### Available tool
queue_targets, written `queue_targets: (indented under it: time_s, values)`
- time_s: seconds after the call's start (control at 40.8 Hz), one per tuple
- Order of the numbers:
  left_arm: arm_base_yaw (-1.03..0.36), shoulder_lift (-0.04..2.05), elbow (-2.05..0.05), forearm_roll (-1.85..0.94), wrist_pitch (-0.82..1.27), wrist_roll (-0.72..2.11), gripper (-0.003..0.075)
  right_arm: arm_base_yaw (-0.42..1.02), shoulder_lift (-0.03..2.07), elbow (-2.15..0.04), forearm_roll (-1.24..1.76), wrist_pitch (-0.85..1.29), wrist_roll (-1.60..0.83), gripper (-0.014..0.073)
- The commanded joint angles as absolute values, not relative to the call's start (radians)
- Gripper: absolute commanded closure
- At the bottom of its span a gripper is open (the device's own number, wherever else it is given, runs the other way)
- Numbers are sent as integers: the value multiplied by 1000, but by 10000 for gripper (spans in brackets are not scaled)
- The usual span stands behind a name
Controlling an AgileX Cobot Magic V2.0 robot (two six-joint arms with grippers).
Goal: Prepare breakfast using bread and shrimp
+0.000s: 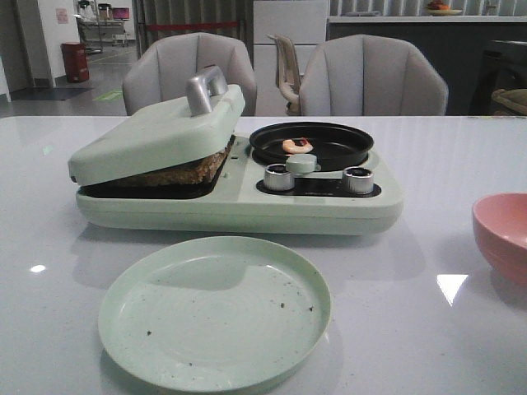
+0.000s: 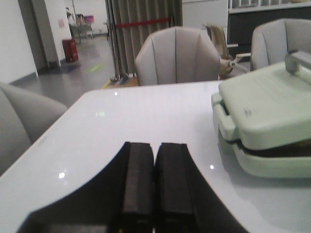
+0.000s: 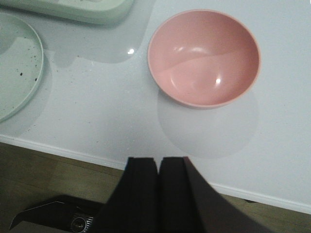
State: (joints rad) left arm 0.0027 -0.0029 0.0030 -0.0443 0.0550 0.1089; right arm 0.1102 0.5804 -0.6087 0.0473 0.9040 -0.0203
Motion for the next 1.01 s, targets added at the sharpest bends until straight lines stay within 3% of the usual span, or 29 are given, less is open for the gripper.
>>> queue_targets:
  time_s: [0.0, 0.981]
  values:
    - [-1, -25, 7, -56, -70, 104, 610, 111, 580, -632, 47, 848, -21, 558]
    - [-32, -25, 7, -89, -70, 104, 610, 111, 580, -632, 47, 849, -21, 558]
